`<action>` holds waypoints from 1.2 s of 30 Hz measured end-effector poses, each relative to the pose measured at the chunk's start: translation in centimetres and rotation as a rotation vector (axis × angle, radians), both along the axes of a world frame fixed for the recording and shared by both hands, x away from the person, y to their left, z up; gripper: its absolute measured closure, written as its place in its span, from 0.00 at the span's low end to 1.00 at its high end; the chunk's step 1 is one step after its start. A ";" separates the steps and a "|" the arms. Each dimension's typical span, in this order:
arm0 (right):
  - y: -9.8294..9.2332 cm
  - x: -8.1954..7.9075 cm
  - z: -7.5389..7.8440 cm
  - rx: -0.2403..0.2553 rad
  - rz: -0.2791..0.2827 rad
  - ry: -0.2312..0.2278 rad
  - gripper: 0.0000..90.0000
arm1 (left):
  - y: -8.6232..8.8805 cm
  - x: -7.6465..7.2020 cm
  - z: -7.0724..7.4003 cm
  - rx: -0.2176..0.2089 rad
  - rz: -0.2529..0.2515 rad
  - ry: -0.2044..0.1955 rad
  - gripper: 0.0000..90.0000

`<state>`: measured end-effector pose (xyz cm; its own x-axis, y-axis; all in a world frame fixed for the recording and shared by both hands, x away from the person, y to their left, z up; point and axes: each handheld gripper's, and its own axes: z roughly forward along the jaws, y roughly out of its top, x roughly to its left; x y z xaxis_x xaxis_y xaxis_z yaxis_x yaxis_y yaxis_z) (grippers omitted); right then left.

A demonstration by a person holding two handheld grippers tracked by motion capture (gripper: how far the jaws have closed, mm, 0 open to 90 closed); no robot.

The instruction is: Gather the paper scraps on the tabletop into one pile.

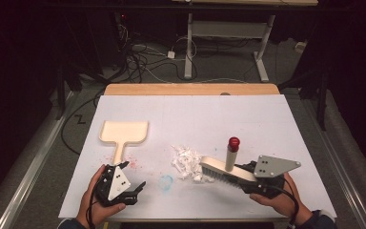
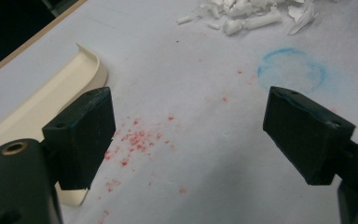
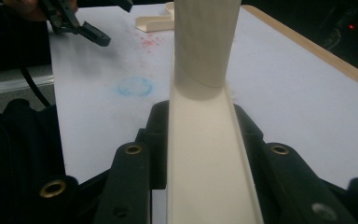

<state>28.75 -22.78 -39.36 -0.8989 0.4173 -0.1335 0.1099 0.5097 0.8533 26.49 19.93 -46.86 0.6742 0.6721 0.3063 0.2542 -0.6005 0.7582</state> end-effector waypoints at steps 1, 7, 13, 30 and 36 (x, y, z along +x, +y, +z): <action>-0.5 -0.1 0.1 0.001 -0.014 0.006 0.75 | 0.0 0.0 0.0 0.003 -0.001 0.001 0.18; -3.1 -0.7 -0.6 -0.028 -0.085 0.038 0.75 | -0.1 0.0 -0.1 0.005 -0.001 0.003 0.18; -3.3 -0.4 -3.0 -0.074 -0.102 0.103 0.75 | -0.4 0.1 -0.1 0.016 -0.012 0.007 0.18; 3.2 3.2 -3.8 -0.004 -0.067 0.033 0.75 | -0.3 0.2 -0.3 0.019 -0.022 0.021 0.18; 3.1 3.1 -2.8 0.011 -0.054 0.023 0.75 | -0.2 0.1 -0.3 0.018 -0.017 0.017 0.18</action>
